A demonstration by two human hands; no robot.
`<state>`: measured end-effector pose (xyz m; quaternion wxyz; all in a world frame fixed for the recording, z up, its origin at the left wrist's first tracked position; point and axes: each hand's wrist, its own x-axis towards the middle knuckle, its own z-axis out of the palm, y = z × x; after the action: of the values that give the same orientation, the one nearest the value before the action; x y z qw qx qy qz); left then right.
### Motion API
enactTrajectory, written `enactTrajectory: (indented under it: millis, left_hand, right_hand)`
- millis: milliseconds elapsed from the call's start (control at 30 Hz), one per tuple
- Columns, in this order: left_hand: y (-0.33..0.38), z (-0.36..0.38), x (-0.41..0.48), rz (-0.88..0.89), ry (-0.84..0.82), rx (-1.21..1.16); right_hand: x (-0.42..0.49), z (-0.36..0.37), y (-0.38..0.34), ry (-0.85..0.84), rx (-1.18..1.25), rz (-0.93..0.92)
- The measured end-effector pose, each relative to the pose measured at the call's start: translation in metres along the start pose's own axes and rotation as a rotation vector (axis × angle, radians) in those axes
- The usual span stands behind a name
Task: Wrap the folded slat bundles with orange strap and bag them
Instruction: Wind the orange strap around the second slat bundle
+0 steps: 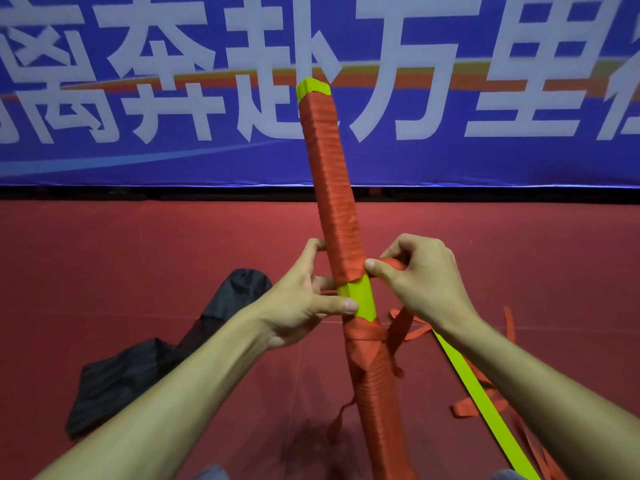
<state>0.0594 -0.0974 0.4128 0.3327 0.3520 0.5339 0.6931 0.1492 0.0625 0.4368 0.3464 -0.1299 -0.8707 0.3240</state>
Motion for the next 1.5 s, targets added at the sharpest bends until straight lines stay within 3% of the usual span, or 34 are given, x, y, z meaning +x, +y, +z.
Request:
enactTrajectory:
  millis: [300, 467, 633, 767, 967, 1133, 1300, 1500]
  left_hand:
    - [0.003, 0.016, 0.001, 0.024, 0.177, -0.019]
    - [-0.003, 0.014, 0.007, 0.039, 0.345, 0.097]
    - [-0.009, 0.016, 0.010, 0.088, 0.423, 0.270]
    - [-0.008, 0.017, 0.010, 0.137, 0.377, 0.367]
    - [-0.010, 0.016, 0.013, 0.105, 0.409, 0.318]
    - [-0.006, 0.018, 0.012, 0.054, 0.306, 0.299]
    - [-0.003, 0.014, 0.009, 0.063, 0.311, 0.282]
    - [0.002, 0.005, 0.003, 0.006, 0.152, 0.123]
  right_hand:
    - [0.001, -0.005, 0.003, -0.035, 0.013, 0.108]
    - [0.001, -0.004, 0.000, -0.079, 0.139, 0.114]
    - [-0.004, 0.003, -0.010, -0.065, 0.060, 0.047]
    - [-0.006, 0.004, -0.013, -0.055, 0.034, 0.029]
    - [-0.007, 0.002, -0.014, -0.066, 0.019, 0.017]
    - [-0.009, 0.005, -0.015, -0.098, 0.046, 0.017]
    - [-0.009, 0.005, -0.016, -0.109, 0.009, -0.005]
    - [-0.003, 0.001, -0.005, -0.064, -0.028, 0.014]
